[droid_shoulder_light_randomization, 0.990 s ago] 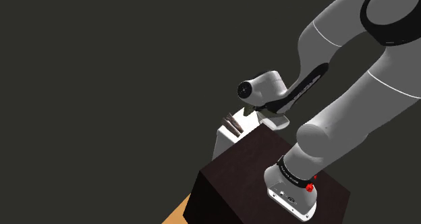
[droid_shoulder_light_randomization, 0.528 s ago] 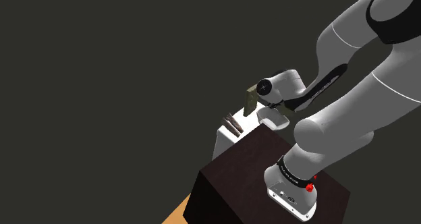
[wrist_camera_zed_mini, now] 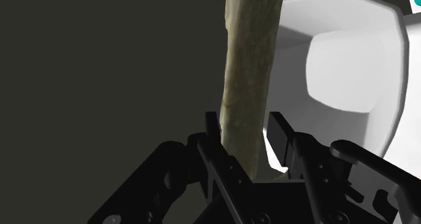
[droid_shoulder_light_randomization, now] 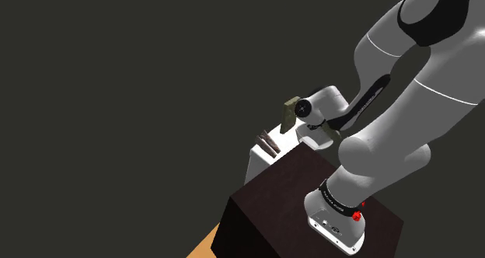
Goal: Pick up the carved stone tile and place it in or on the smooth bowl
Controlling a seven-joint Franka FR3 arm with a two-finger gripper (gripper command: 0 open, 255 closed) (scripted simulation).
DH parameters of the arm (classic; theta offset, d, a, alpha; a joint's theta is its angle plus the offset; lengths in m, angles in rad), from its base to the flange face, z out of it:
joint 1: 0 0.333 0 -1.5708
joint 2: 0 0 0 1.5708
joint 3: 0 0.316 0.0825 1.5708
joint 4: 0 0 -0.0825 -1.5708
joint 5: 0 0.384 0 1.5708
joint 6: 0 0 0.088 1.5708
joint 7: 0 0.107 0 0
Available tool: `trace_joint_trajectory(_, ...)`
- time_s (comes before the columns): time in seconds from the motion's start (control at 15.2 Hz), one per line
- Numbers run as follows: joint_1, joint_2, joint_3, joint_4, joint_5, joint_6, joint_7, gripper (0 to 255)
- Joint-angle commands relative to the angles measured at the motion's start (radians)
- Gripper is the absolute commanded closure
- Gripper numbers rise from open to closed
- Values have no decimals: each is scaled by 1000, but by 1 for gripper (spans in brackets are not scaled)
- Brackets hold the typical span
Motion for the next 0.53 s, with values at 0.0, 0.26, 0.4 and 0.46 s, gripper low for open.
trace_joint_trajectory(0.0, 1, 42, 2, 13, -17, -7, 37, 255)
trace_joint_trajectory(0.26, 4, 125, 7, 41, -44, -22, 103, 255)
trace_joint_trajectory(0.4, 5, 166, 11, 55, -57, -29, 134, 255)
trace_joint_trajectory(0.46, 5, 186, 12, 63, -62, -33, 149, 255)
